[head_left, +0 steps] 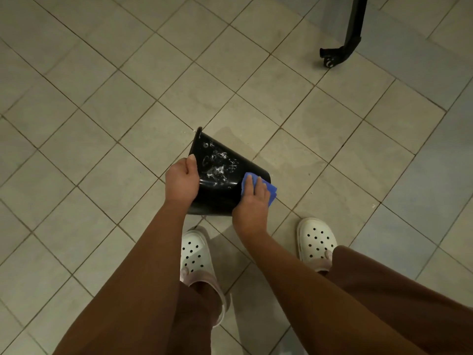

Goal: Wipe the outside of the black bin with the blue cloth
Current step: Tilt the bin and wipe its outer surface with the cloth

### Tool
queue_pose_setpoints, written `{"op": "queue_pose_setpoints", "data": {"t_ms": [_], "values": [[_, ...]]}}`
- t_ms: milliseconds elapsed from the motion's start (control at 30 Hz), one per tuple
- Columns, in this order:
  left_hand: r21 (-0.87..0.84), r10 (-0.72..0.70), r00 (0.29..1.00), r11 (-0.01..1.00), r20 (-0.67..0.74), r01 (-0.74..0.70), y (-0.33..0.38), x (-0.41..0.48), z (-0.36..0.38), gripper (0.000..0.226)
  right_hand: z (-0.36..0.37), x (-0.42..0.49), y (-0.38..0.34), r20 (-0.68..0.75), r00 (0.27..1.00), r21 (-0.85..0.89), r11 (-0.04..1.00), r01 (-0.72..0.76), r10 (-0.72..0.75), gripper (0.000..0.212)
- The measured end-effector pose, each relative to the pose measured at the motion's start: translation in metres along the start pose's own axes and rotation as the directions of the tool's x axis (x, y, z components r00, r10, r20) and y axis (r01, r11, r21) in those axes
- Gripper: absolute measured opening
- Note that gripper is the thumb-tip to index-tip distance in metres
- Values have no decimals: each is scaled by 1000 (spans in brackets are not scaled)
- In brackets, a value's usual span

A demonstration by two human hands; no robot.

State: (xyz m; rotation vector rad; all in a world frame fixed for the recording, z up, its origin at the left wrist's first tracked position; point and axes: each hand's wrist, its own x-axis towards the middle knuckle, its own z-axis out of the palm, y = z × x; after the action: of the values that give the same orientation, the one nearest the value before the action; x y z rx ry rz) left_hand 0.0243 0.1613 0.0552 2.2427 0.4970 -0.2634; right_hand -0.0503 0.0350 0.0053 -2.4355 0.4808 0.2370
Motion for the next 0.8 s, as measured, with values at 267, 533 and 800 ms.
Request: {"op": "queue_pose_setpoints", "data": {"t_ms": [267, 533, 800], "values": [[81, 25, 999, 997, -43, -22, 8, 0, 4, 43, -16, 47, 33, 50, 999, 86, 996, -2, -2, 55], [40, -67, 996, 997, -57, 69, 5, 5, -3, 41, 7, 5, 2, -4, 997, 5, 997, 81, -81, 75], [64, 24, 997, 998, -77, -20, 11, 1, 3, 41, -12, 52, 36, 165, 982, -14, 996, -85, 86, 53]]}}
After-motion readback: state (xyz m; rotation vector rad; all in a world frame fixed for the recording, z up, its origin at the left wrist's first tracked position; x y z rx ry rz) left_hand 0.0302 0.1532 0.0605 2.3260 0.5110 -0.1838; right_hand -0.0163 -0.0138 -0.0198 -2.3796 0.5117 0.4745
